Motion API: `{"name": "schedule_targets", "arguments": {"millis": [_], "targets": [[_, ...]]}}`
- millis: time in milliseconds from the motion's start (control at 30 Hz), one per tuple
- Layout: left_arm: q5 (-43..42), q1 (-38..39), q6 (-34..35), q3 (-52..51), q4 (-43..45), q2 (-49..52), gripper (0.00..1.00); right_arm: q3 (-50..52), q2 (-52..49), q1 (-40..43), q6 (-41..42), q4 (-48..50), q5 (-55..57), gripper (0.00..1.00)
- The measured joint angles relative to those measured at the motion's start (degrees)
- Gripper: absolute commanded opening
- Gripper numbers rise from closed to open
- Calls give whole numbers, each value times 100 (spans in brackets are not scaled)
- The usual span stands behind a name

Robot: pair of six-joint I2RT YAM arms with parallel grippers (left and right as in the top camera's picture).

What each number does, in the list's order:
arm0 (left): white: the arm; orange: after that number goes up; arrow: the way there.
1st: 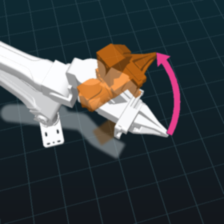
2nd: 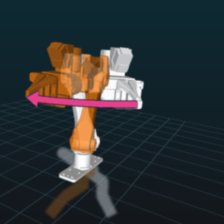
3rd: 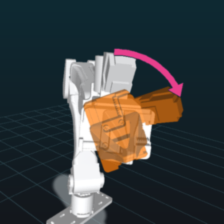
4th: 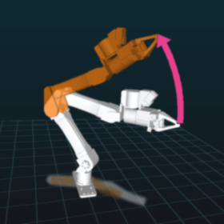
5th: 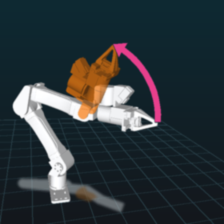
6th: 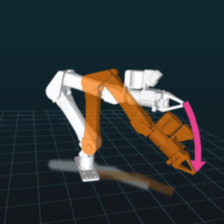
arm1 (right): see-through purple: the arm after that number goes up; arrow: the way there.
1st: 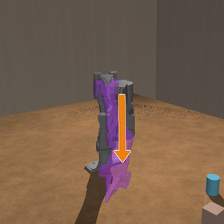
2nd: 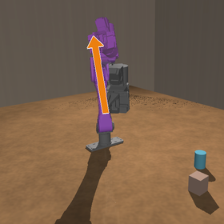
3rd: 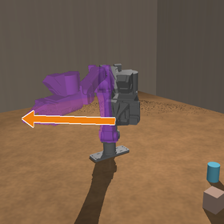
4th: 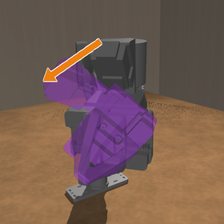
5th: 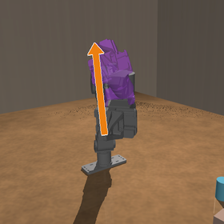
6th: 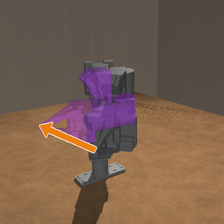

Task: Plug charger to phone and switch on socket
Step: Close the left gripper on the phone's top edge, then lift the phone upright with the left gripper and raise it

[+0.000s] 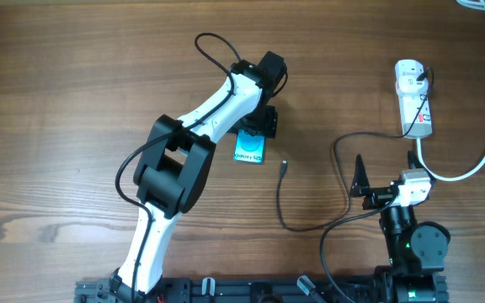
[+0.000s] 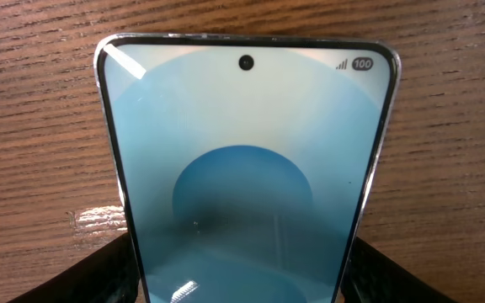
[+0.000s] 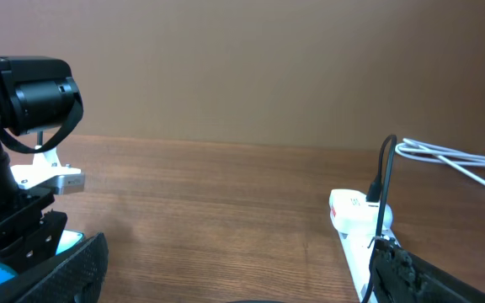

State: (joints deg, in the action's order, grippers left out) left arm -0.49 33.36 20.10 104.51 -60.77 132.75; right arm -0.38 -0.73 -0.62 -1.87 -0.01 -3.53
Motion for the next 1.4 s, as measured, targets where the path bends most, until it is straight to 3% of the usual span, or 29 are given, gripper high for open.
{"name": "schedule_targets", "arguments": {"millis": [333, 533, 867, 1167, 1400], "targets": [[-199, 2, -2, -85, -9, -120, 73, 0, 0, 0, 0, -2, -2, 100], [-1147, -42, 15, -90, -4, -621, 67, 0, 0, 0, 0, 0, -2, 100], [-3906, -809, 671, -39, 107, -1617, 72, 0, 0, 0, 0, -2, -2, 100], [-6564, -1600, 1434, -35, 127, -1652, 73, 0, 0, 0, 0, 0, -2, 100], [-7934, -1871, 2293, -35, 127, -1652, 69, 0, 0, 0, 0, 0, -2, 100]]}}
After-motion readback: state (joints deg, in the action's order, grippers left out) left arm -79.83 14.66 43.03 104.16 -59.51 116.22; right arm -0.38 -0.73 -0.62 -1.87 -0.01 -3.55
